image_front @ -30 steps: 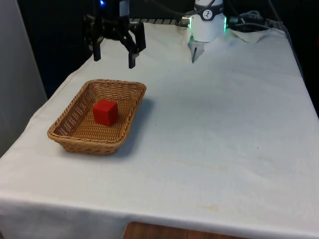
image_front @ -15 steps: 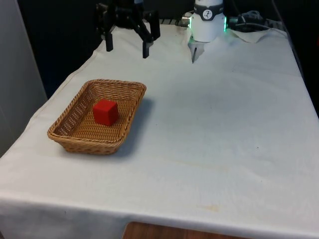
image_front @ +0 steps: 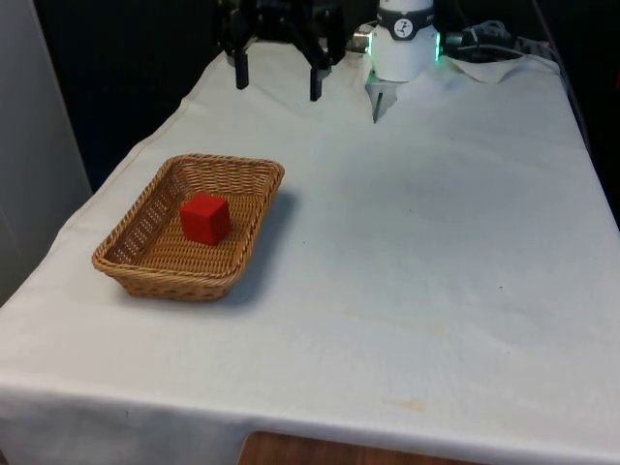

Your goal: Pick up the cube and place it into the basket.

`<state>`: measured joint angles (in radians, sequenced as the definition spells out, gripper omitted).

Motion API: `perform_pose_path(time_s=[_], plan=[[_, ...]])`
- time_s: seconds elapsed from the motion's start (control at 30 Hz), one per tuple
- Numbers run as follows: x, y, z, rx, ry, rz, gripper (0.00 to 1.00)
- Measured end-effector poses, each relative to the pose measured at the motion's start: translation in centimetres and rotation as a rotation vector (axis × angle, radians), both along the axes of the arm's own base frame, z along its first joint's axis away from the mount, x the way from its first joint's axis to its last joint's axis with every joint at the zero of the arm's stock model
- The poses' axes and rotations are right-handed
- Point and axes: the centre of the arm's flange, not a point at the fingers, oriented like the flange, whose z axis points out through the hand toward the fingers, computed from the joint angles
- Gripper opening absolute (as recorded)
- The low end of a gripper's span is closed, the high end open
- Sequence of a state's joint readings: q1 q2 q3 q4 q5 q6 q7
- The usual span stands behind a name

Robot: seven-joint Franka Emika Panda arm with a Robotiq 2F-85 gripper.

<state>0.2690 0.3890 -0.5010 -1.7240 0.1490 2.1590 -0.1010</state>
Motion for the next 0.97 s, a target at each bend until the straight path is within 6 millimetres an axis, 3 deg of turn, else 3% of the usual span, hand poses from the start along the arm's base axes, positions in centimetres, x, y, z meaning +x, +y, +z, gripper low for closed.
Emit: perform_pose_path(time_s=[0.97], plan=[[-0.9, 7.4, 2.0, 0.035, 0.006, 0.046, 1.0]])
